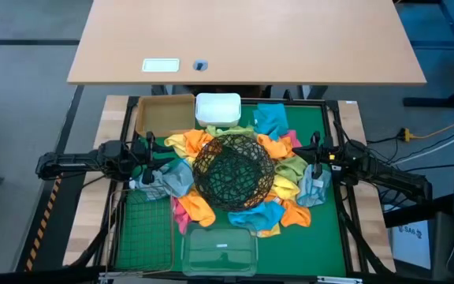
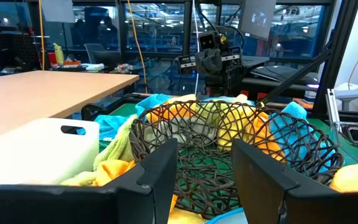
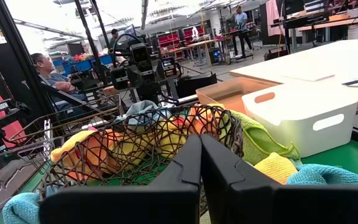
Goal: Sort microfiber towel by color & place in baskets
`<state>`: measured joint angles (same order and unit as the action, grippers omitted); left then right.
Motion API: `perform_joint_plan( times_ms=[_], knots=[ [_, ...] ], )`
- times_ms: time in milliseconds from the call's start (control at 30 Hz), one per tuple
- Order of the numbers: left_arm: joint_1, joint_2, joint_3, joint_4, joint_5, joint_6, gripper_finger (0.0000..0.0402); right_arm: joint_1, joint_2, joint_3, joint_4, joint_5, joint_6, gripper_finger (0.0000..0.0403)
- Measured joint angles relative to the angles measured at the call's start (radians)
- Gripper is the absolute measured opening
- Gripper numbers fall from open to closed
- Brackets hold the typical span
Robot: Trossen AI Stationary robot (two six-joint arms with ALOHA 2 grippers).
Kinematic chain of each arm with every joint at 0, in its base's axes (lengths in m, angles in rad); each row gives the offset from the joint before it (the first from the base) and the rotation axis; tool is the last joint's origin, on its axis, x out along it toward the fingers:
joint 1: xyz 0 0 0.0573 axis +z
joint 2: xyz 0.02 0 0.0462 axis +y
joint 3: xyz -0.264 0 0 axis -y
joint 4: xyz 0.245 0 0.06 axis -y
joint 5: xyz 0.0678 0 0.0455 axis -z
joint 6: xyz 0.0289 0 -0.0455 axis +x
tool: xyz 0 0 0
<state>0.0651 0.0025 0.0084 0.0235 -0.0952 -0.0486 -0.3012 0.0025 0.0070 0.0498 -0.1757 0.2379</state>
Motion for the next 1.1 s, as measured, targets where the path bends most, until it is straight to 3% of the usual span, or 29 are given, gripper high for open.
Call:
perform_joint_plan(
  times_ms=[1000,1100],
  knots=[
    [0.0,0.0,0.0,0.0,0.0,0.0,0.0145,0.0,0.0,0.0,0.004,-0.026,0.001,0.0005],
    [0.0,0.0,0.0,0.0,0.0,0.0,0.0145,0.0,0.0,0.0,0.01,-0.026,0.03,0.0021]
  ],
)
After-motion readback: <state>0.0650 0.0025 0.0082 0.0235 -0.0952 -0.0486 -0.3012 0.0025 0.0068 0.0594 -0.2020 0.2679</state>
